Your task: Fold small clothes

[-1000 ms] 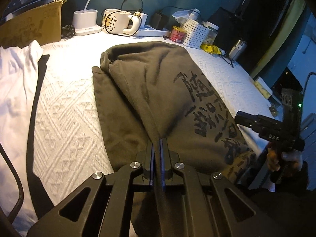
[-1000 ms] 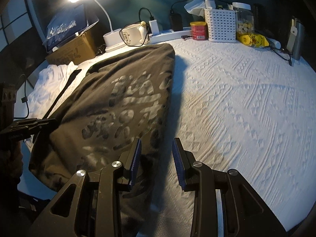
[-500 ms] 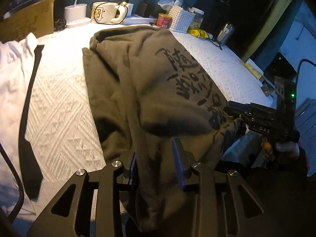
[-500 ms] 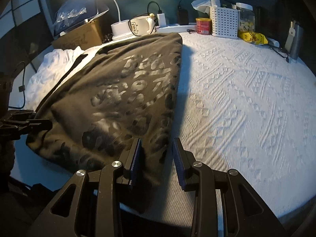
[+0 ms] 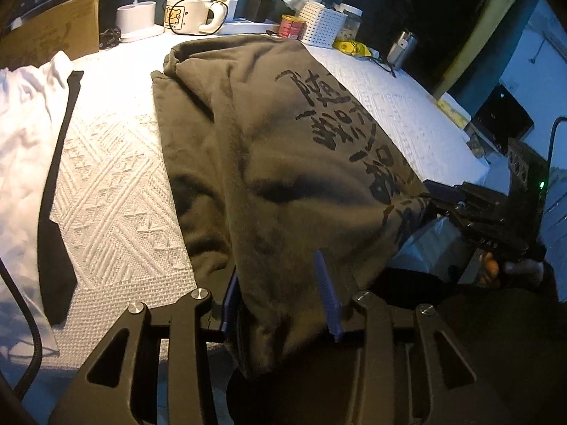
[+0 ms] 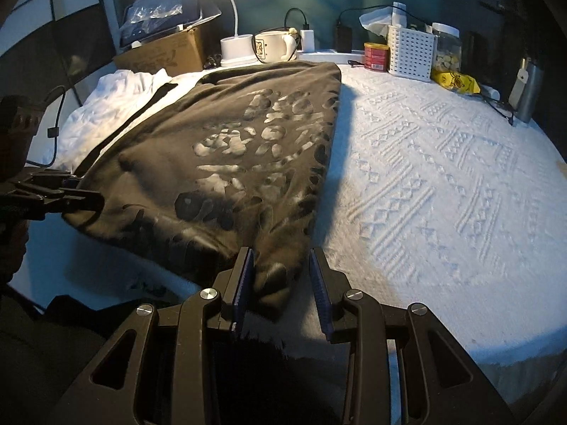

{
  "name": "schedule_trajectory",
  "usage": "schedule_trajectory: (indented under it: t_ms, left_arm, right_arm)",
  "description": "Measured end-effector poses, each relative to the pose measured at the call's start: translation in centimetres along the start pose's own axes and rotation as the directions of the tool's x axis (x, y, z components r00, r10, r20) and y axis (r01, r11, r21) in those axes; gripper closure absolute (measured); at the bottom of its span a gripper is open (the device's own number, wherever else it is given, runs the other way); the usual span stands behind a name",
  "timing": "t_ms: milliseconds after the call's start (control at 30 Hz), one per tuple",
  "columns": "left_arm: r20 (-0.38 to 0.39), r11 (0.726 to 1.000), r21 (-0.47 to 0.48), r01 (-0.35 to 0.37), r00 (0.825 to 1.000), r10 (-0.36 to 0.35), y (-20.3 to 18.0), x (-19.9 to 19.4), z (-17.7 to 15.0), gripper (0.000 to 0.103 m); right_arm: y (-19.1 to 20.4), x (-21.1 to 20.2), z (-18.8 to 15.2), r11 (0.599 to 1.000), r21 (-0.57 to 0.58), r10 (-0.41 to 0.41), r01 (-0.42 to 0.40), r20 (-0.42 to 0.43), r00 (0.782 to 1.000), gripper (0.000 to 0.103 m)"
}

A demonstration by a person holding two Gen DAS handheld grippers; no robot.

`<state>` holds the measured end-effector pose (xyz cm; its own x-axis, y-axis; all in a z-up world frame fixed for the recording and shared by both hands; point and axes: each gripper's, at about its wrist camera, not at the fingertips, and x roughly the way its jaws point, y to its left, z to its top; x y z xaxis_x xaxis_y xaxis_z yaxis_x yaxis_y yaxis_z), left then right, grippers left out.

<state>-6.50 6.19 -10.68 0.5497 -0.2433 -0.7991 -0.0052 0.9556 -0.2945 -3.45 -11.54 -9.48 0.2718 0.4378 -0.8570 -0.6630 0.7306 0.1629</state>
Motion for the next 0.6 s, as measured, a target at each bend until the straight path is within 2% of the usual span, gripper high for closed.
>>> schedule_trajectory:
  t_ms: [100,133,200,233,367,533,567,600]
  left_arm:
    - [0.011,0.999,0.036,-0.003,1.0,0.003,-0.6,-0.4,-0.3,0.07]
    - [0.014,0.999,0.042,-0.003,1.0,0.002,-0.7,-0.5,-0.4,0.08]
    - [0.022,0.999,0.045,-0.011,1.0,0.01,-0.7,-0.6,-0.5,0.092]
    - [0.025,0.999,0.047,-0.013,1.0,0.011,-0.7,-0.6,-0.6,0.101]
    - [0.074,0.999,0.044,-0.003,0.997,-0.001,-0.6,-1.7,-0.4,0.101]
    - [0.097,0.999,0.015,0.033,0.995,-0.034,0.4,-2.8,0.2,0.101]
    - [0.096,0.999,0.012,0.036,0.995,-0.037,0.5,-2.9,0.3,0.101]
    - [0.099,0.999,0.009,0.04,0.994,-0.041,0.7,-3.0,0.4,0.101]
  right_arm:
    - [0.0,-1.0,0.5,1.0,0.014,0.012,-0.012,0.024,1.0,0.068]
    - [0.0,-1.3,0.8,0.999,0.021,0.027,-0.028,0.033,0.999,0.068]
    - [0.0,-1.2,1.0,0.998,0.042,0.041,-0.042,0.021,0.999,0.068]
    - [-0.1,-0.9,1.0,0.998,0.058,0.039,-0.039,0.007,0.999,0.068]
    - [-1.2,-0.3,0.0,0.991,0.129,0.044,-0.038,-0.039,0.998,0.068]
    - [-2.9,-0.8,-1.2,0.956,0.254,0.156,-0.146,-0.018,0.988,0.069]
    - [-2.8,-0.6,-1.3,0.954,0.258,0.167,-0.154,-0.027,0.986,0.08]
    - [-2.5,-0.5,-1.4,0.956,0.245,0.176,-0.164,-0.029,0.984,0.085]
